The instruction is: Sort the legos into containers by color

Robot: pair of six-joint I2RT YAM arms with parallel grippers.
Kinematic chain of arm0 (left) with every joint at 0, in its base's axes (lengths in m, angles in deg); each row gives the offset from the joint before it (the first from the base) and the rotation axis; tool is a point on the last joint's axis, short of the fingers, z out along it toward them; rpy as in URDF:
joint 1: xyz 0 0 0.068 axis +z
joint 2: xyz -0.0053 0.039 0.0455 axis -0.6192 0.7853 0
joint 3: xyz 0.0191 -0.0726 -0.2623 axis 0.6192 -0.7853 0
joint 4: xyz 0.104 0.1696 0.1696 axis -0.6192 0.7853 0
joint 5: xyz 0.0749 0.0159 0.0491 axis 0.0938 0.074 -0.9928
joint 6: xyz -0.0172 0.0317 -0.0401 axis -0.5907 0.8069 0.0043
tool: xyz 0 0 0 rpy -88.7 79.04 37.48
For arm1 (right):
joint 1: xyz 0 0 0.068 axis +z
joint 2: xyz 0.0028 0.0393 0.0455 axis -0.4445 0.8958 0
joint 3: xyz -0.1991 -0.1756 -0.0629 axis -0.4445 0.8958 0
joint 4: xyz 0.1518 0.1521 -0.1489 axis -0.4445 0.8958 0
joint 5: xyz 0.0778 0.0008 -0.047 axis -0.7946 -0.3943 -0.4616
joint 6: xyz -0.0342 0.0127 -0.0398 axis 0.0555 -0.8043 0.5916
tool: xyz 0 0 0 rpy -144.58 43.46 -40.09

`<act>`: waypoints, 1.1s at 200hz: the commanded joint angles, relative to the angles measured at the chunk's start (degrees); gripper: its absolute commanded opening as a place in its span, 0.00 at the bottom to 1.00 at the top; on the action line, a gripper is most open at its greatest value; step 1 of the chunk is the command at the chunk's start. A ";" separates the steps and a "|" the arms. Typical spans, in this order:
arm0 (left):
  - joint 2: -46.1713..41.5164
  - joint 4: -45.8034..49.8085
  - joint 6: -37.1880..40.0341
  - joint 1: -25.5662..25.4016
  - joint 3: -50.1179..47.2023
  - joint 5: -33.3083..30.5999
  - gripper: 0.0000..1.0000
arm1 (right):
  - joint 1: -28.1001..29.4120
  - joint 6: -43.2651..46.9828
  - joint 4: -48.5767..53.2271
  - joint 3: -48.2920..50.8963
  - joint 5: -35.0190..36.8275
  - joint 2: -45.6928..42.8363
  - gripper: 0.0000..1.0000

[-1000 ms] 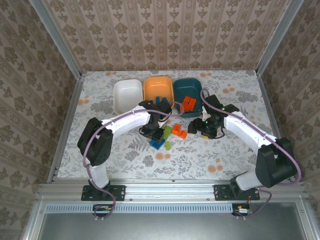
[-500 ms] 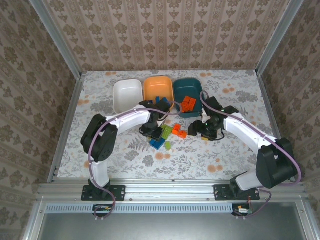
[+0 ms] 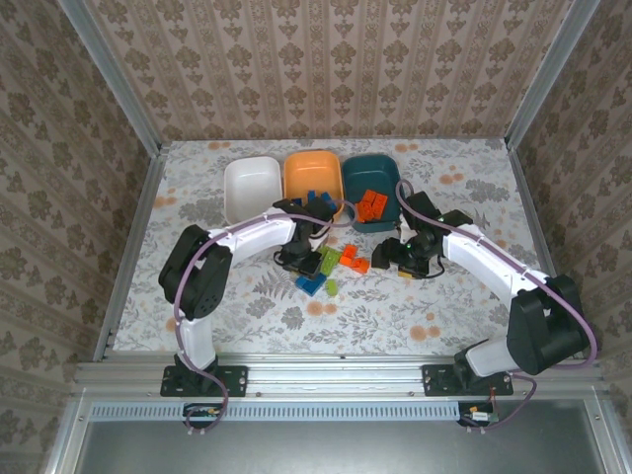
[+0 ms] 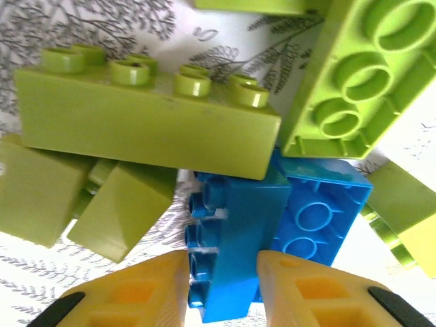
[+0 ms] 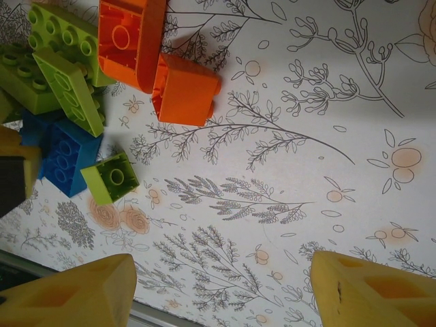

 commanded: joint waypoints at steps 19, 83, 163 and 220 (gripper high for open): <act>2.54 -0.13 0.31 -0.50 -3.42 0.40 0.33 | 0.32 -1.15 -0.90 0.41 -0.14 -0.38 0.69; 1.87 -0.76 -0.23 0.57 -4.85 -0.03 0.32 | 0.58 -0.89 -0.89 -0.03 -0.27 0.20 0.69; -3.32 2.83 -1.44 2.51 -1.93 2.09 0.00 | 0.75 -1.08 -1.49 0.32 -0.33 0.51 0.69; -7.92 9.55 -1.70 4.90 7.79 5.50 0.00 | 0.84 -1.06 -1.68 0.14 -0.32 0.95 0.69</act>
